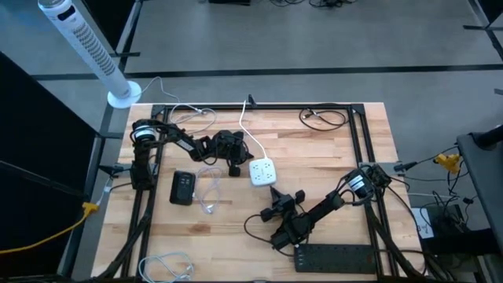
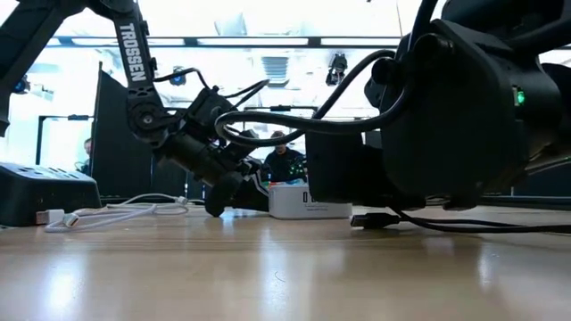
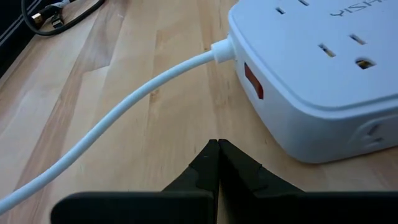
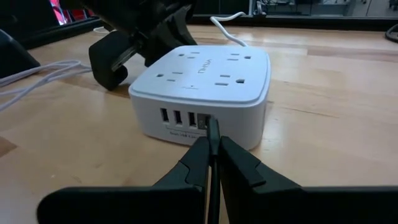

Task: Insert USB
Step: Insert the center black charger cable into the white outlet extension

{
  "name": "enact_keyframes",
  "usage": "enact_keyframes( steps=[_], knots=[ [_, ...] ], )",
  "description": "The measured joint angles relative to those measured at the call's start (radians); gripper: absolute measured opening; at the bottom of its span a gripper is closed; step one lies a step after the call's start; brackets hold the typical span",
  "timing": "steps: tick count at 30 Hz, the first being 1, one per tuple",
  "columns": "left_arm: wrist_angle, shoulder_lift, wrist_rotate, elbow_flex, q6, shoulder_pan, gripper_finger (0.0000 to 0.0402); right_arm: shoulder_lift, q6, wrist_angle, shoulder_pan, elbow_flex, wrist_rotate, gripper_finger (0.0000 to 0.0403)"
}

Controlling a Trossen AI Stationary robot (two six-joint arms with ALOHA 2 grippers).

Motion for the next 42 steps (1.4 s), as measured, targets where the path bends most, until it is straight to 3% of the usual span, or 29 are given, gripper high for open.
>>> enact_keyframes(
  steps=[42],
  knots=[
    [0.035, 0.002, 0.008, -0.021, -0.014, -0.006, 0.0000, -0.001, -0.053, 0.001, -0.023, 0.025, -0.032, 0.0012]
  ],
)
